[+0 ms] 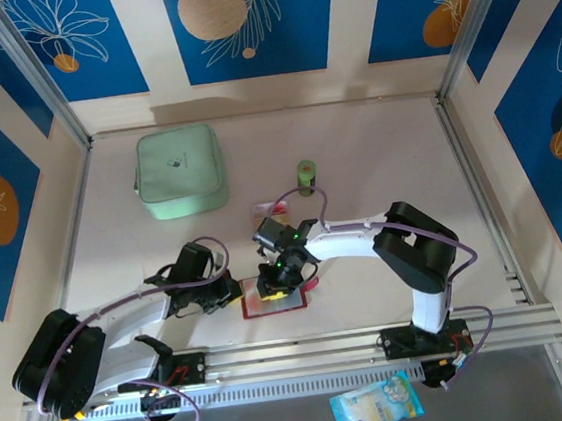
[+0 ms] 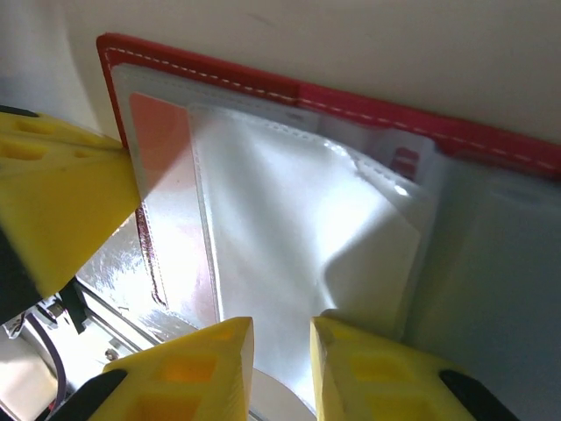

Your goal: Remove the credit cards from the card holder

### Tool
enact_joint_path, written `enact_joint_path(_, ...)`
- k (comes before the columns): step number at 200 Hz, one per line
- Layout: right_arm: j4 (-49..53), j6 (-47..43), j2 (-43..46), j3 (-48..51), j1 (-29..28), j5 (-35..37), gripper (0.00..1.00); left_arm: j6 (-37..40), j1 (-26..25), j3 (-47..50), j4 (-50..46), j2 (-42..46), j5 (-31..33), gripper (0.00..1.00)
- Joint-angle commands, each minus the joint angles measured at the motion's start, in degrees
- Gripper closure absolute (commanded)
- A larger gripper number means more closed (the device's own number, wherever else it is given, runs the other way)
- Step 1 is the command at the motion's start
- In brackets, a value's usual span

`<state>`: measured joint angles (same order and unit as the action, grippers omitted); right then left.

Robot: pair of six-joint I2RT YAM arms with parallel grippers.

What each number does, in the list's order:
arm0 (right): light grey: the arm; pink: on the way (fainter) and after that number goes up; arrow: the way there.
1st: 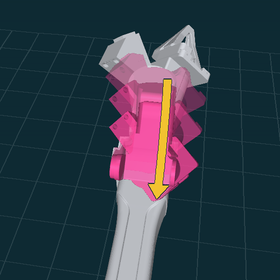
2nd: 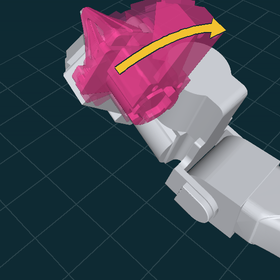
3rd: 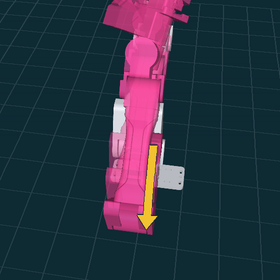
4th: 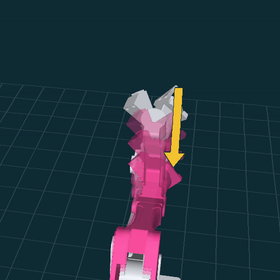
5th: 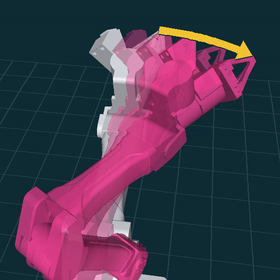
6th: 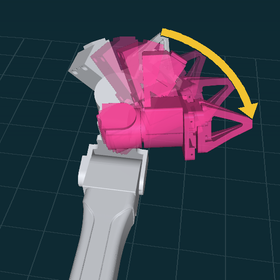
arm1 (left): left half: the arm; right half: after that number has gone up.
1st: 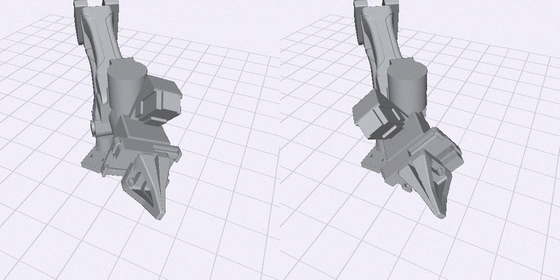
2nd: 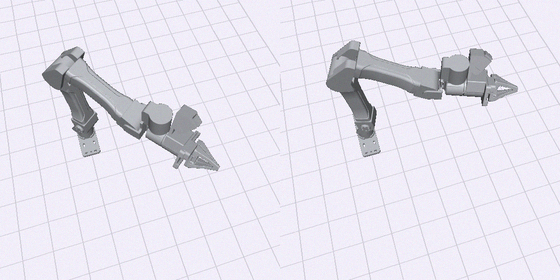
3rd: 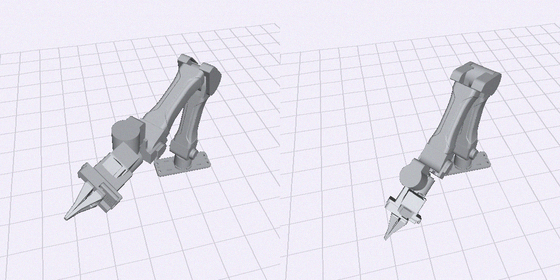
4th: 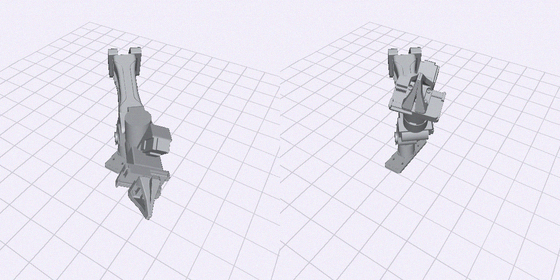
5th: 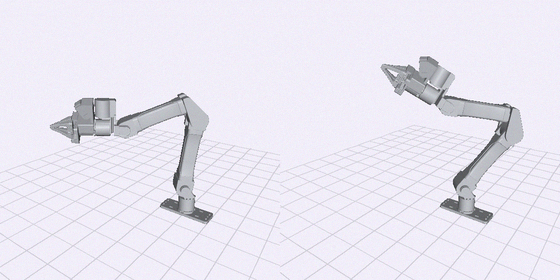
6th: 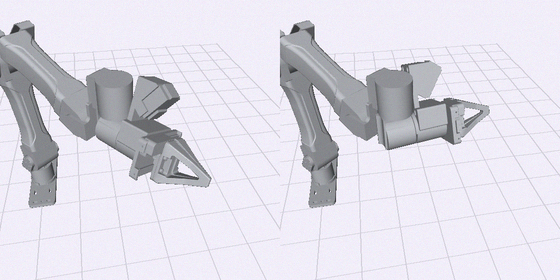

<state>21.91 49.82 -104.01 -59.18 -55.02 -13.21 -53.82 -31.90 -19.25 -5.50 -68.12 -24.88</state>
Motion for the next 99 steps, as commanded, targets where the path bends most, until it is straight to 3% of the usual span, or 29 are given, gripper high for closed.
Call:
enact_joint_path(1, -1.8, 0.5, 1.6, 2.3, 1.1, -2.6, 0.74, 1.4, -0.4, -1.0, -2.9, -0.7, 1.0, 0.99)
enact_joint_path(39, -5.2, 0.8, 2.8, 5.6, 2.2, -4.8, 0.74, 1.2, -0.4, -2.9, -4.3, 1.3, 0.1, 0.94)
enact_joint_path(65, -8.9, 1.4, 3.5, 8.2, 3.5, -6.8, 0.75, 0.8, -0.4, -3.4, -4.2, 3.2, -1.3, 0.83)
enact_joint_path(99, -14.8, 2.0, 3.5, 11.5, 4.9, -10.6, 0.75, -1.0, -1.1, -3.7, -2.6, 3.5, -2.9, 0.78)
